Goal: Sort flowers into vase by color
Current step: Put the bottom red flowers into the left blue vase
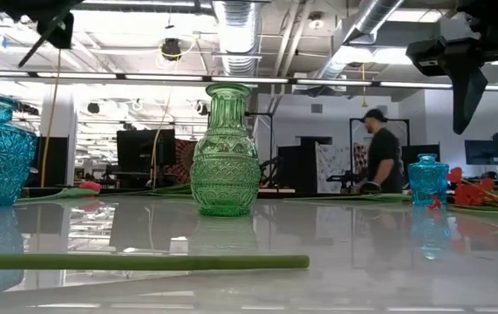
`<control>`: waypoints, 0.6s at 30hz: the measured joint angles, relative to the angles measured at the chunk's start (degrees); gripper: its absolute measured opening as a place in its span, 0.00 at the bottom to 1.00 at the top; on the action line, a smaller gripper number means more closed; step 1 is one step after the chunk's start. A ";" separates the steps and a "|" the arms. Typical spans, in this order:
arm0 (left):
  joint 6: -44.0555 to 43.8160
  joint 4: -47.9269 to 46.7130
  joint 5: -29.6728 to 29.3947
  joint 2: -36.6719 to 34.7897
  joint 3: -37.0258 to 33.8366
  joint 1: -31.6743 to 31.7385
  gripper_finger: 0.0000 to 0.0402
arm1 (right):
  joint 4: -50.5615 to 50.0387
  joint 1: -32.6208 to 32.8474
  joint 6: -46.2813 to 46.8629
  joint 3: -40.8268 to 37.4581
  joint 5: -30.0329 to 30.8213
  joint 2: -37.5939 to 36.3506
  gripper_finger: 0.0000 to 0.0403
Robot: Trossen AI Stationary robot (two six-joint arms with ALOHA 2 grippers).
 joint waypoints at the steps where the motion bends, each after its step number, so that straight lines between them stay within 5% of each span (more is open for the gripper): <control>1: -0.94 -2.25 0.38 -1.67 0.00 0.00 0.00 | 0.00 0.00 0.00 0.00 0.02 0.00 0.46; 10: -4.36 -14.41 0.48 -12.40 -0.19 0.00 0.00 | 0.20 0.00 0.02 0.00 0.03 0.00 0.46; 18: -5.52 -14.23 -1.03 -12.15 -5.55 0.01 0.00 | 0.85 0.00 0.00 0.00 0.03 0.00 0.46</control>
